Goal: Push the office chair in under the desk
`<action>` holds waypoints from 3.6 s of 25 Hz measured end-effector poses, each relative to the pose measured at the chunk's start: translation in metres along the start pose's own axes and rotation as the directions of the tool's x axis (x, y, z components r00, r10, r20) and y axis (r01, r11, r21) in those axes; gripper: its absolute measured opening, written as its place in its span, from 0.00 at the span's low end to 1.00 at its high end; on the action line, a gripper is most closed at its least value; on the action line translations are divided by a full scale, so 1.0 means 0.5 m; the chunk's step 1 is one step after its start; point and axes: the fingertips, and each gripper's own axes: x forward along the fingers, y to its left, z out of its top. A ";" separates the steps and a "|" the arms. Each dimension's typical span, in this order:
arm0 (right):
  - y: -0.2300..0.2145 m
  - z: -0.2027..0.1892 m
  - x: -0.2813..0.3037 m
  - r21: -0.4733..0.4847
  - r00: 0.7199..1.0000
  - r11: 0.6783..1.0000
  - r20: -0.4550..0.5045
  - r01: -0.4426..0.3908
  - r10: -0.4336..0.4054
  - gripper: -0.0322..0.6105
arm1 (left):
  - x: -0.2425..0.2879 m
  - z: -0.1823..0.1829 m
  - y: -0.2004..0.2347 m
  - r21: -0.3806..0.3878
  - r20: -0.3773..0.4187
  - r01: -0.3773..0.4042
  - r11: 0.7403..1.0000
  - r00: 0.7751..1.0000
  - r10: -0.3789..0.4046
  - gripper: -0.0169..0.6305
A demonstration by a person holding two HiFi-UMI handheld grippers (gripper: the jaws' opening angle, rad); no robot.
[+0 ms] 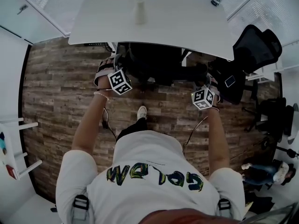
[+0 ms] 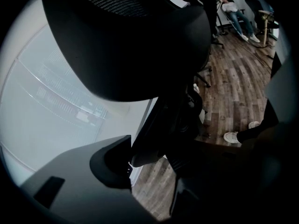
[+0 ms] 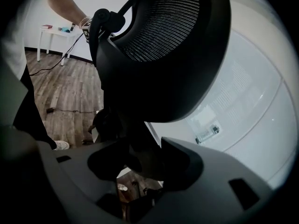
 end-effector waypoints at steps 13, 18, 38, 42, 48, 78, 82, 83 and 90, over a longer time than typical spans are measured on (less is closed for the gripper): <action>-0.077 0.012 0.092 0.013 1.000 1.000 -0.009 0.024 -0.024 0.40 | 0.091 0.028 0.081 0.011 -0.002 -0.013 1.000 1.000 0.013 0.37; -0.097 0.016 0.114 0.009 1.000 1.000 -0.001 0.021 -0.021 0.40 | 0.113 0.035 0.101 0.008 -0.014 -0.019 1.000 1.000 0.020 0.37; -0.165 0.001 0.190 -0.046 0.999 0.998 -0.035 0.032 -0.033 0.40 | 0.165 0.068 0.136 -0.010 -0.054 -0.026 1.000 0.998 0.026 0.38; -0.170 0.001 0.195 -0.061 0.999 0.997 -0.033 0.035 -0.038 0.40 | 0.166 0.068 0.136 -0.014 -0.059 -0.026 1.000 0.998 0.025 0.38; -0.182 -0.010 0.205 -0.068 0.999 0.997 -0.035 0.032 -0.034 0.40 | 0.170 0.079 0.130 -0.020 -0.074 -0.032 0.999 0.997 0.030 0.38; -0.221 0.141 -0.083 0.624 0.953 0.778 0.274 -0.072 -0.131 0.23 | -0.122 0.198 0.145 -0.713 0.355 0.151 0.685 0.920 0.167 0.15; -0.229 0.207 -0.137 0.656 0.927 0.746 0.342 -0.117 -0.155 0.18 | -0.187 0.248 0.167 -0.739 0.430 0.209 0.640 0.878 0.210 0.08; -0.232 0.222 -0.149 0.658 0.921 0.743 0.355 -0.123 -0.161 0.17 | -0.202 0.261 0.171 -0.745 0.450 0.229 0.627 0.866 0.218 0.07; -0.235 0.318 -0.220 0.624 0.888 0.763 0.431 -0.165 -0.160 0.14 | -0.295 0.355 0.185 -0.724 0.556 0.319 0.611 0.795 0.243 0.04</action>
